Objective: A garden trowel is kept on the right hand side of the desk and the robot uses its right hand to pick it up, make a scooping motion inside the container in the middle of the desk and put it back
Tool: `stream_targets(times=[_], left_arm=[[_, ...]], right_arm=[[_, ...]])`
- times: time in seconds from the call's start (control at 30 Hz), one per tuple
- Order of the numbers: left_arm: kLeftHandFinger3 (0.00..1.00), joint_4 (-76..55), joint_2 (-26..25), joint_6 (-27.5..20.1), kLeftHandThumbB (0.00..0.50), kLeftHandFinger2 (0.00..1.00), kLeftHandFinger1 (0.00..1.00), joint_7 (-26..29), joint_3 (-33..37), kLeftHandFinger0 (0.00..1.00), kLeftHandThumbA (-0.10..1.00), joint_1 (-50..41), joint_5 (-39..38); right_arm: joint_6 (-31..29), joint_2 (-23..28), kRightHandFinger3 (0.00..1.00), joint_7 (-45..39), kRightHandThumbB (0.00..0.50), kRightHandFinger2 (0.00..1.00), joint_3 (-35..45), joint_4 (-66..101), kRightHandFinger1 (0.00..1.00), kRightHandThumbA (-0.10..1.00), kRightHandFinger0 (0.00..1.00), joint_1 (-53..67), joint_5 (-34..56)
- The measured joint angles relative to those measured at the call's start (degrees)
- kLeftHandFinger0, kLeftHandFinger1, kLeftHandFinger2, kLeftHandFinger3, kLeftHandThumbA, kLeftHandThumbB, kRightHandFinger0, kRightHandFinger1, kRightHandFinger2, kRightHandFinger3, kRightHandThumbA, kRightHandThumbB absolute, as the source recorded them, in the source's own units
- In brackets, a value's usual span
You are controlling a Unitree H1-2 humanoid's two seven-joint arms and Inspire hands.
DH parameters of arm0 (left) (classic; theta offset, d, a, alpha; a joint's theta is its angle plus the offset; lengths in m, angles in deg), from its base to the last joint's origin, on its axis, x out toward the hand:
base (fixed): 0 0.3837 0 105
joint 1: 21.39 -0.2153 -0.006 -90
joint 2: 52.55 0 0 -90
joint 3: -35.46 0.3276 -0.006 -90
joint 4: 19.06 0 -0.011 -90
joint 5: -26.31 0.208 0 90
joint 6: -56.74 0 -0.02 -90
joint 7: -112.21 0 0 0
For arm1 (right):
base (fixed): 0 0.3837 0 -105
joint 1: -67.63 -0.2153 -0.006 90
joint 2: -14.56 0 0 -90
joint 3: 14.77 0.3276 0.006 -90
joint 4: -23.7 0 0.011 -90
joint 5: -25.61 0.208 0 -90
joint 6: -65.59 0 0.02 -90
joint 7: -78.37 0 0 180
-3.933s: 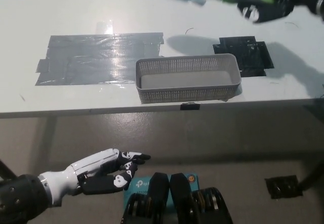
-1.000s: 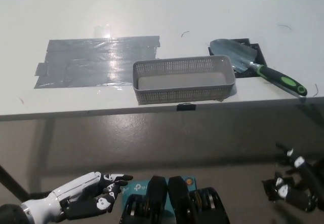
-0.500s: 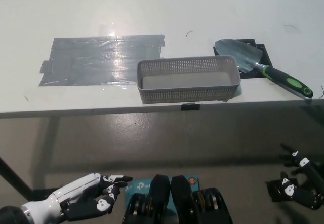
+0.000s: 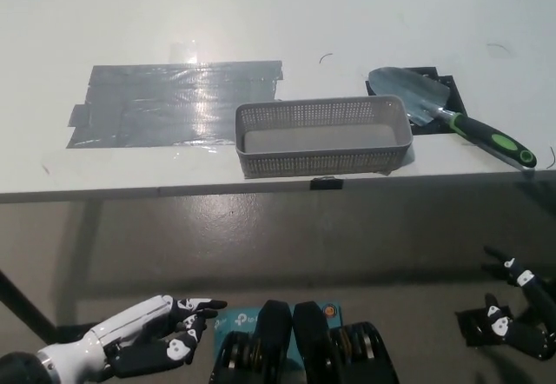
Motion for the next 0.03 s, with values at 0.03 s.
stream_targets(times=[0.03], left_arm=[[1.00,0.0,0.0,0.0,0.448,1.00,1.00,0.0,0.0,1.00,1.00,0.0,0.0]], right_arm=[[0.0,0.0,1.00,0.0,0.164,0.87,0.0,0.0,0.87,0.17,0.88,0.0,0.0]])
